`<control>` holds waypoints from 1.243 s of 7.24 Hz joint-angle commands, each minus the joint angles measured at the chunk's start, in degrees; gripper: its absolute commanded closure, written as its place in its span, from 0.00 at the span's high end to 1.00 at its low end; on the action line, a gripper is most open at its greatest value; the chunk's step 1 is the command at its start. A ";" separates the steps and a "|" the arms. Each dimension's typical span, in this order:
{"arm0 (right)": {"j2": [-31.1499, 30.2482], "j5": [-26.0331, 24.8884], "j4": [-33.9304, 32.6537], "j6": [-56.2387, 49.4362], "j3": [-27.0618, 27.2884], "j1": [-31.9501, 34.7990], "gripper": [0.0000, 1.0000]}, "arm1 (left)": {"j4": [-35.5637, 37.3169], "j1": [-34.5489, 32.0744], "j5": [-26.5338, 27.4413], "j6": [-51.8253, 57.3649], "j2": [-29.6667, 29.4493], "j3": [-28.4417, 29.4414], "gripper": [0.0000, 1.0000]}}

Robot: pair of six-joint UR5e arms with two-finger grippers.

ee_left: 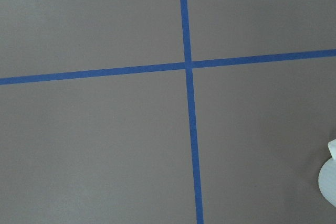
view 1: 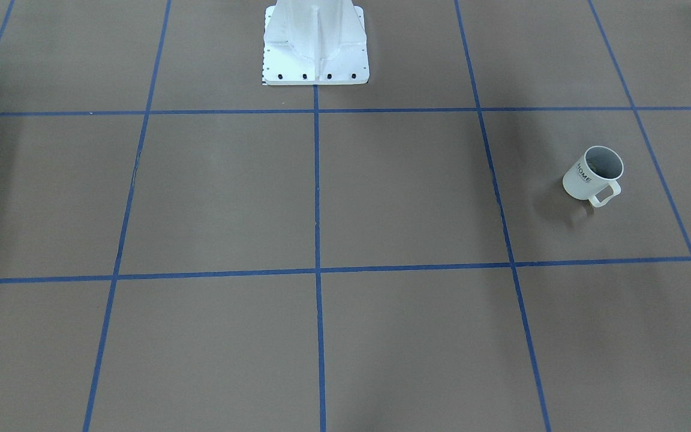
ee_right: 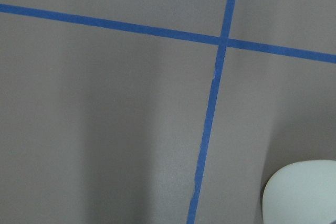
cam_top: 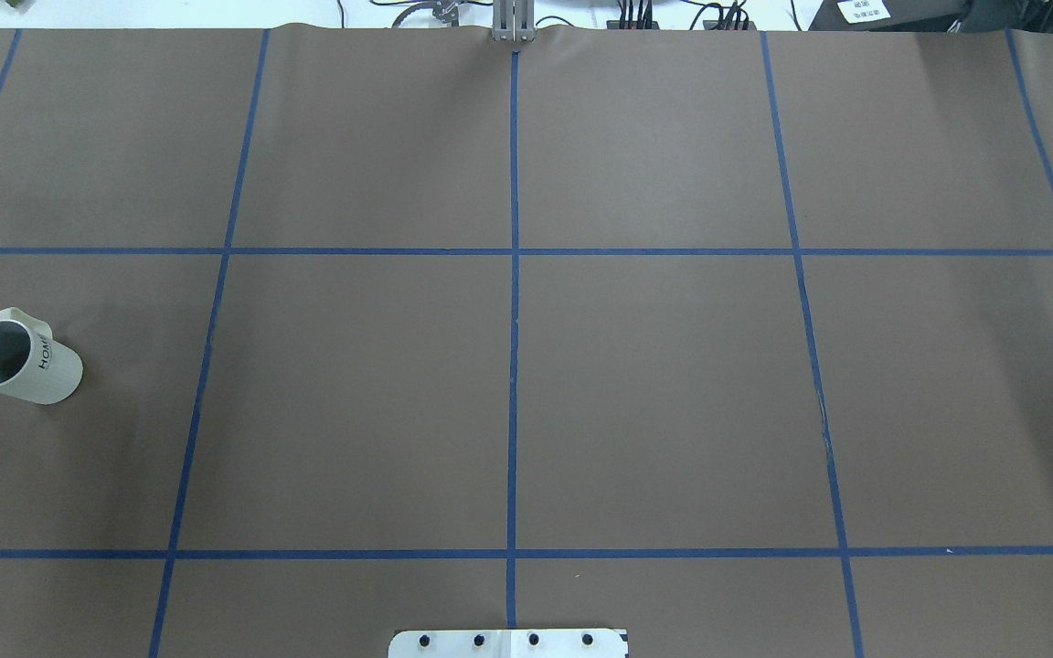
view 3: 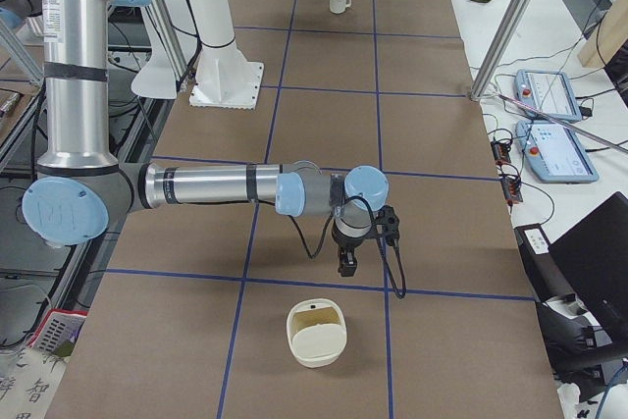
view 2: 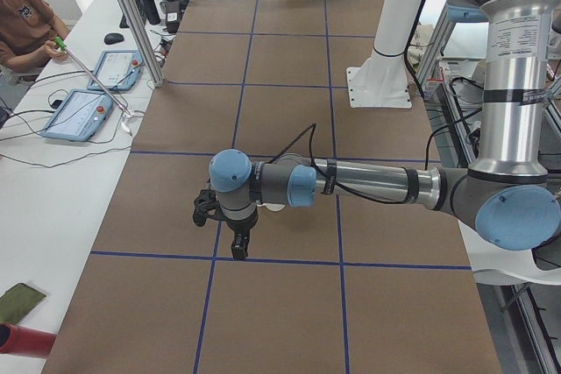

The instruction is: Left arm hands cup to right arm to dump lemon

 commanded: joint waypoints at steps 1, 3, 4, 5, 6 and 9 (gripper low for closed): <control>0.05 0.02 0.00 -0.09 0.05 -0.03 1.00 | -0.26 0.00 -0.03 -0.08 -0.04 0.12 1.00; 0.05 0.02 0.00 -0.09 -0.12 -0.03 1.00 | -0.26 0.00 -0.12 0.00 -0.04 -0.05 1.00; 0.05 0.02 0.00 -0.09 -0.12 -0.03 1.00 | -0.26 0.09 -0.03 0.00 -0.04 -0.06 1.00; 0.05 0.02 0.00 -0.09 -0.12 -0.03 1.00 | -0.26 0.09 -0.03 0.09 -0.04 -0.06 1.00; -0.04 0.02 0.00 -0.09 -0.12 -0.03 1.00 | -0.26 0.09 -0.12 0.09 -0.04 -0.06 1.00; -0.04 0.02 0.00 0.00 -0.04 -0.03 1.00 | -2.52 1.39 -2.38 0.35 0.31 0.21 1.00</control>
